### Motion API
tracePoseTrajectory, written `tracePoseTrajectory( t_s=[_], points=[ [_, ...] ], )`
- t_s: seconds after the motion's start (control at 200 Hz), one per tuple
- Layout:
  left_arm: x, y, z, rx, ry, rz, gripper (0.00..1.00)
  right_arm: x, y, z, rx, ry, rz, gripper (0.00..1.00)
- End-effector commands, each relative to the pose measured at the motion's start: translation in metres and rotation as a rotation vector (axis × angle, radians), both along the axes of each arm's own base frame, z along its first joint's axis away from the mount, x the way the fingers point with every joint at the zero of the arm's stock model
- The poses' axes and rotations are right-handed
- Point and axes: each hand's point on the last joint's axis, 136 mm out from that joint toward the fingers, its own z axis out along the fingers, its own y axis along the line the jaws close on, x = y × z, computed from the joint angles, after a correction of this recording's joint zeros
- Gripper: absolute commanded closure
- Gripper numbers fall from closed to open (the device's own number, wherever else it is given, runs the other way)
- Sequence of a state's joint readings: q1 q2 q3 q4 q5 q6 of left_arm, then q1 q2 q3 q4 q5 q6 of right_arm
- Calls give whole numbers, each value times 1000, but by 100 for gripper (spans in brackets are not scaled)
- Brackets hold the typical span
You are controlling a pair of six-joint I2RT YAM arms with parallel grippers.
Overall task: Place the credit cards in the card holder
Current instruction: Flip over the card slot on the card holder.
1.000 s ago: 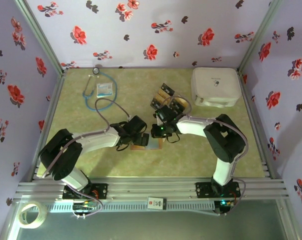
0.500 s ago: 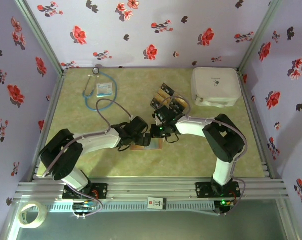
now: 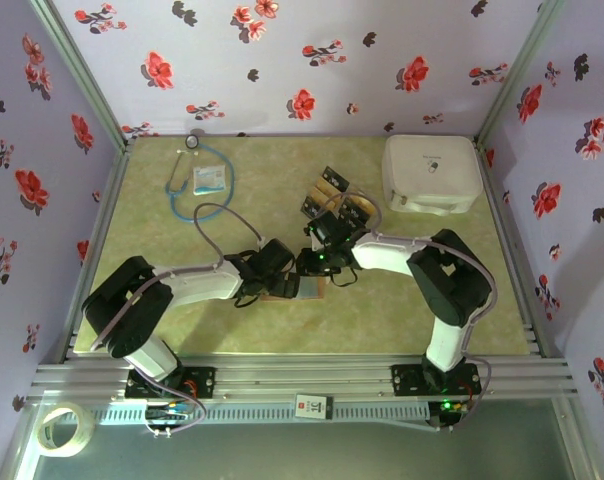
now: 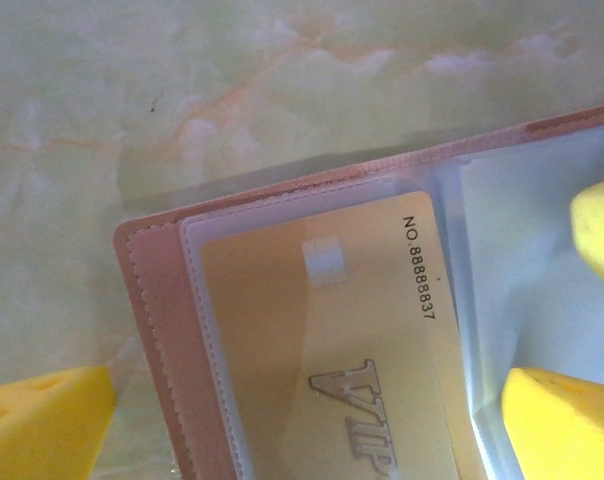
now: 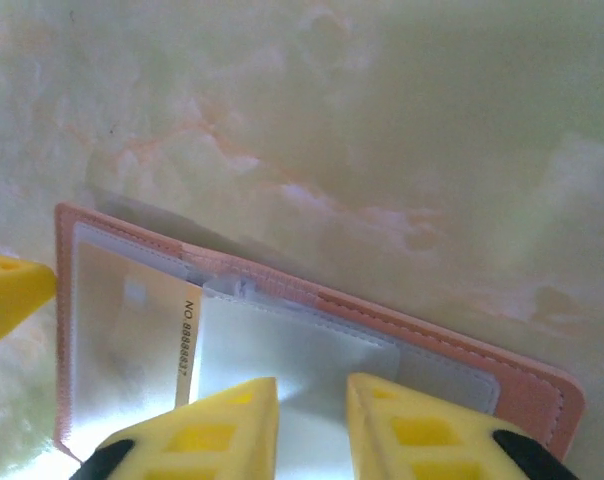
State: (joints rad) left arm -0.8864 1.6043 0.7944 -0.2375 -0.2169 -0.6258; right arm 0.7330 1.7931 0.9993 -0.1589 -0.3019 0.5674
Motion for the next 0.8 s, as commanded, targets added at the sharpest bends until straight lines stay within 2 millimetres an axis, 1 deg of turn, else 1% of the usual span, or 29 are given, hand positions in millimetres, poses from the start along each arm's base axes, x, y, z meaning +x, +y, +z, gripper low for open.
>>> tracePoseTrajectory(
  t_s=[0.0, 0.125, 0.255, 0.38, 0.495, 0.795],
  points=[
    [-9, 9, -13, 44, 22, 0, 0, 1, -7, 19, 8, -32, -24, 67],
    [-9, 10, -13, 42, 22, 1, 0, 1, -12, 20, 9, -38, -43, 62],
    [-9, 9, -13, 38, 19, 2, 0, -3, -13, 10, 12, -12, -51, 60],
    [-8, 9, -13, 37, 18, 3, 0, -5, -8, 2, 34, 19, -56, 60],
    [-8, 9, -12, 36, 18, 3, 0, -6, -3, -2, 60, 39, -59, 59],
    [-7, 7, -9, 26, 10, 4, 0, -8, 9, 4, 123, 68, -36, 60]
  ],
)
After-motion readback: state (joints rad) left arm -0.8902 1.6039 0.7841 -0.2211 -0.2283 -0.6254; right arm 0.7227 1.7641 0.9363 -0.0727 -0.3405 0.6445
